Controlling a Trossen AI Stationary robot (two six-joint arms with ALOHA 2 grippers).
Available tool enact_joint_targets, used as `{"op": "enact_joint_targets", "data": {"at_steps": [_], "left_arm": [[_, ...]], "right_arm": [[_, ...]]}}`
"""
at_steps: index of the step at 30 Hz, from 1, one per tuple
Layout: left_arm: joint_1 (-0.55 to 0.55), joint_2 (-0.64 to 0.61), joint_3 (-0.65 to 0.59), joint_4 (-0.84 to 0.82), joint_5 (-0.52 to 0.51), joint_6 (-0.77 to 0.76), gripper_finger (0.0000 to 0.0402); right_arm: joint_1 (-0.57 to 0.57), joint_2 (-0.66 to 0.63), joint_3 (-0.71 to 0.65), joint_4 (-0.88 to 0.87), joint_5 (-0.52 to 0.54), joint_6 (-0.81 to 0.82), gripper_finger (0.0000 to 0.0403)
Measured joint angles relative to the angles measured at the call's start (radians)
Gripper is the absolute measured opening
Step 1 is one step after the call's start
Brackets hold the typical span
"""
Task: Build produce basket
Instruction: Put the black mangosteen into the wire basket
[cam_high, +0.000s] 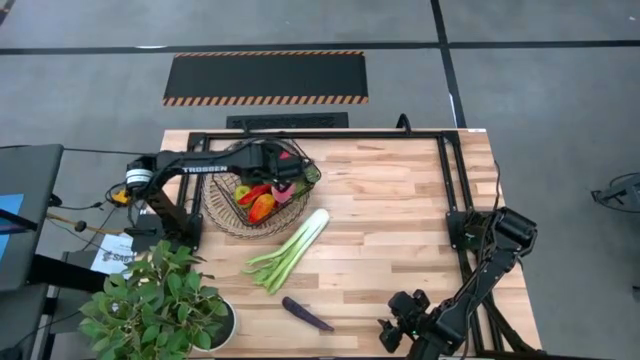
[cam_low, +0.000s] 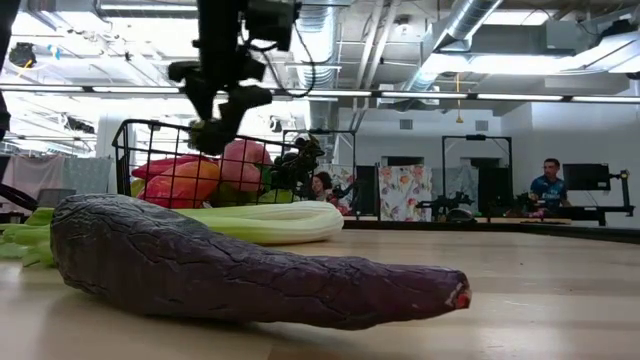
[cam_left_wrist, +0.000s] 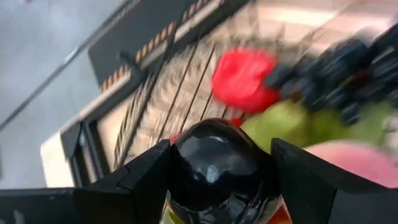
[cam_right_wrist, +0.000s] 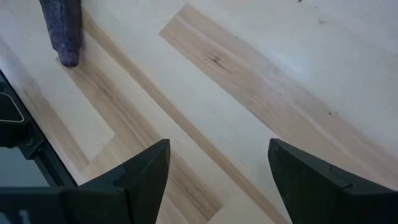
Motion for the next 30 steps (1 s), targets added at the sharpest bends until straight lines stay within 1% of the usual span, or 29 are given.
{"op": "enact_joint_targets", "data": {"at_steps": [2, 5, 10, 14, 17, 21, 25, 30], "left_arm": [[0.008, -0.001, -0.046, -0.018, 0.014, -0.049, 0.0236], [0.009, -0.038, -0.091, -0.038, 0.012, -0.113, 0.0236], [0.007, -0.150, -0.175, -0.044, 0.012, -0.258, 0.0236], [0.007, -0.242, -0.254, -0.020, 0.015, -0.343, 0.0236], [-0.004, -0.292, -0.303, -0.011, 0.019, -0.387, 0.0236], [-0.013, -0.302, -0.344, -0.009, 0.016, -0.425, 0.0236], [-0.012, -0.301, -0.391, -0.006, 0.020, -0.445, 0.0254], [-0.012, -0.301, -0.424, 0.005, 0.019, -0.468, 0.0294]], "right_arm": [[0.002, 0.000, 0.000, 0.000, -0.006, 0.000, 0.0291], [0.007, 0.000, 0.000, -0.006, -0.011, 0.012, 0.0291], [0.008, 0.000, 0.000, -0.023, -0.021, 0.025, 0.0291], [0.008, 0.000, 0.000, -0.036, -0.021, 0.025, 0.0291], [0.008, 0.000, 0.000, -0.036, -0.021, 0.025, 0.0291], [0.007, 0.000, 0.000, -0.038, -0.021, 0.017, 0.0291], [0.007, 0.000, 0.000, -0.040, -0.021, 0.017, 0.0291], [0.007, 0.000, 0.000, -0.040, -0.022, 0.017, 0.0291]]}}
